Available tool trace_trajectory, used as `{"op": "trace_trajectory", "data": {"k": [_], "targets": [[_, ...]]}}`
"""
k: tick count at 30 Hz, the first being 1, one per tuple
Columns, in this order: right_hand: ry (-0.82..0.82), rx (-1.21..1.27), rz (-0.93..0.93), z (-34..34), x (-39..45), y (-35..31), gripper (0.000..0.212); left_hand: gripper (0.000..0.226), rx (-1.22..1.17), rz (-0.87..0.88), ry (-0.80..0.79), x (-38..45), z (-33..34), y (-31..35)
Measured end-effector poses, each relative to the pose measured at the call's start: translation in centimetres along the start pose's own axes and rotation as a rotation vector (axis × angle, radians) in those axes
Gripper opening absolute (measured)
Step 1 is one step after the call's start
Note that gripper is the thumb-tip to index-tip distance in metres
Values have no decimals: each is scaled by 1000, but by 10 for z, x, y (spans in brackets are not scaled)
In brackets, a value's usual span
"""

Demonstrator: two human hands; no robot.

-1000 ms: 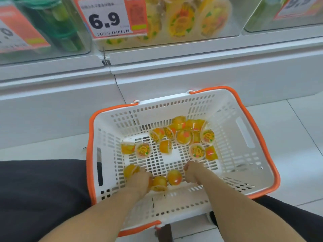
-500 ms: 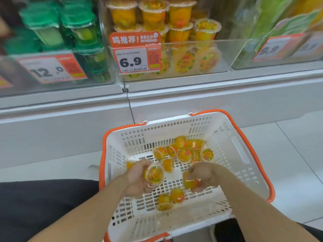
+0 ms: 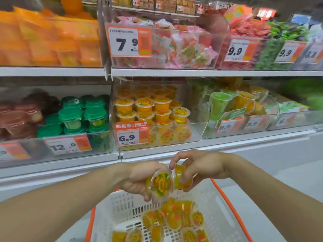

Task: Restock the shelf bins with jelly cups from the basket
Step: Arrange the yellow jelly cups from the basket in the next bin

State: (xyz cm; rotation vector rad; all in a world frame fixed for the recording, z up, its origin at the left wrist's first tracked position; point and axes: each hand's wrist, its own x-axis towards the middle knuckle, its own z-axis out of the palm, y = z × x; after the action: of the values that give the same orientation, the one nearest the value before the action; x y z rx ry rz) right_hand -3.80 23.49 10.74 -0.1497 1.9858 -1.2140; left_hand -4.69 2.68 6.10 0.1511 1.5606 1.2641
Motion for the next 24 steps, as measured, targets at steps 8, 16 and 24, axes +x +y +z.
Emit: {"op": "trace_trajectory", "data": {"k": [8,16,24], "targets": [[254,-60,-198,-33,13,1,21,31,-229,169,332,-21,-4,7],[-118,-351,284,-20,84,32,32,33,-306,104,569,23,-31,-7],[-92,-531,438,84,178,152,56,41,-170,-76,524,32,-46,-39]]}}
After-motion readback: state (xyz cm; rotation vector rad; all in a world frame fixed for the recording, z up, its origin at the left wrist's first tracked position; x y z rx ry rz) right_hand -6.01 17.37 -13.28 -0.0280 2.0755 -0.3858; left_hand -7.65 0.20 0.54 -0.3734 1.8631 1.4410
